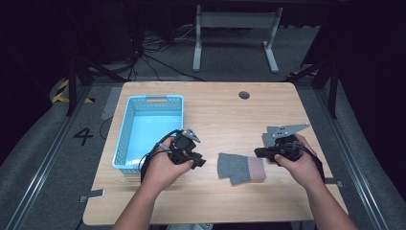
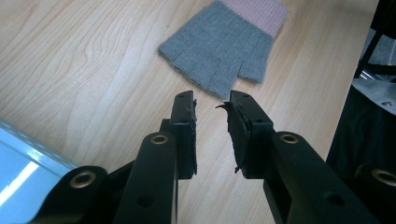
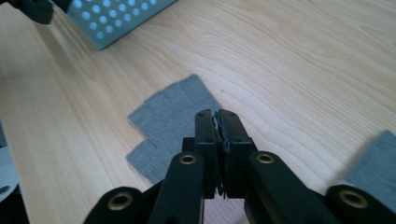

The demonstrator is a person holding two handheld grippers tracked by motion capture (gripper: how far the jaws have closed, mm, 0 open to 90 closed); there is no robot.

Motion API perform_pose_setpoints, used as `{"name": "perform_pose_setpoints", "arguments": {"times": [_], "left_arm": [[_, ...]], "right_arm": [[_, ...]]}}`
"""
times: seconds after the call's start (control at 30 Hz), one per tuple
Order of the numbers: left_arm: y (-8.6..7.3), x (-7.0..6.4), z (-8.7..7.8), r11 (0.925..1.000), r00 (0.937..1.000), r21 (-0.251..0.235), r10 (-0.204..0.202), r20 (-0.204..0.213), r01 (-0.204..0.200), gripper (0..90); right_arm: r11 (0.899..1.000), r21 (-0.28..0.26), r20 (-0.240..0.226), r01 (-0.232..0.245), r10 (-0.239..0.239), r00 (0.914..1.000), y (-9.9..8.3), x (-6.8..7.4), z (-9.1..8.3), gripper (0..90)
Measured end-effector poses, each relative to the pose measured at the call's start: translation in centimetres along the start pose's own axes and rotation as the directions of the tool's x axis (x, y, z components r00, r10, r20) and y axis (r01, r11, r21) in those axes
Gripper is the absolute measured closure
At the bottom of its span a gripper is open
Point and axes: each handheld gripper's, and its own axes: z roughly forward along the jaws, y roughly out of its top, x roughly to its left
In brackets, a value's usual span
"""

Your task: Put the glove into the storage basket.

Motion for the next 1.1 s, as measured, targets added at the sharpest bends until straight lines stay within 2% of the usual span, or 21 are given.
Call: {"name": "perform_pose_setpoints", "arguments": {"times": [0.13, 0.23, 0.33, 0.5, 0.6, 0.8, 0.87, 1.1], "left_arm": [[0.0, 0.0, 0.1, 1.0, 1.0, 0.003, 0.001, 0.001, -0.001, 72.3], [0.1, 0.0, 0.1, 1.0, 1.0, 0.0, 0.003, 0.002, -0.003, 72.3], [0.1, 0.0, 0.1, 1.0, 1.0, 0.002, 0.001, 0.002, -0.001, 72.3], [0.1, 0.0, 0.2, 1.0, 1.0, 0.008, 0.003, 0.003, -0.003, 72.3], [0.0, 0.0, 0.3, 0.9999, 1.0, 0.012, 0.001, -0.002, -0.001, 70.6], [0.0, 0.2, 0.5, 0.9999, 1.0, 0.013, -0.005, 0.0, 0.005, 70.3], [0.0, 0.2, 0.5, 0.9998, 1.0, 0.019, -0.003, -0.001, 0.003, 70.3], [0.1, 0.2, 0.5, 0.9999, 1.0, 0.015, -0.004, 0.001, 0.004, 69.9]], "right_arm": [[0.999, 0.017, 0.049, -0.042, 0.041, 0.998, -0.7, -1.3, -0.6, 89.9], [0.997, 0.032, 0.093, -0.075, 0.071, 0.9932, -1.3, -2.4, -0.7, 90.0], [0.993, 0.052, 0.113, -0.106, 0.1, 0.9886, -2.0, -3.4, -0.2, 90.0], [0.985, 0.103, 0.137, -0.135, 0.12, 0.9833, -3.0, -4.4, 1.3, 89.9], [0.981, 0.135, 0.149, -0.142, 0.122, 0.9813, -3.4, -4.7, 2.1, 89.9], [0.977, 0.157, 0.145, -0.147, 0.125, 0.9816, -3.8, -5.0, 2.8, 89.9], [0.973, 0.174, 0.161, -0.151, 0.124, 0.9792, -3.9, -4.9, 3.1, 89.9], [0.971, 0.176, 0.161, -0.158, 0.13, 0.9783, -4.1, -5.1, 2.9, 89.8]]}}
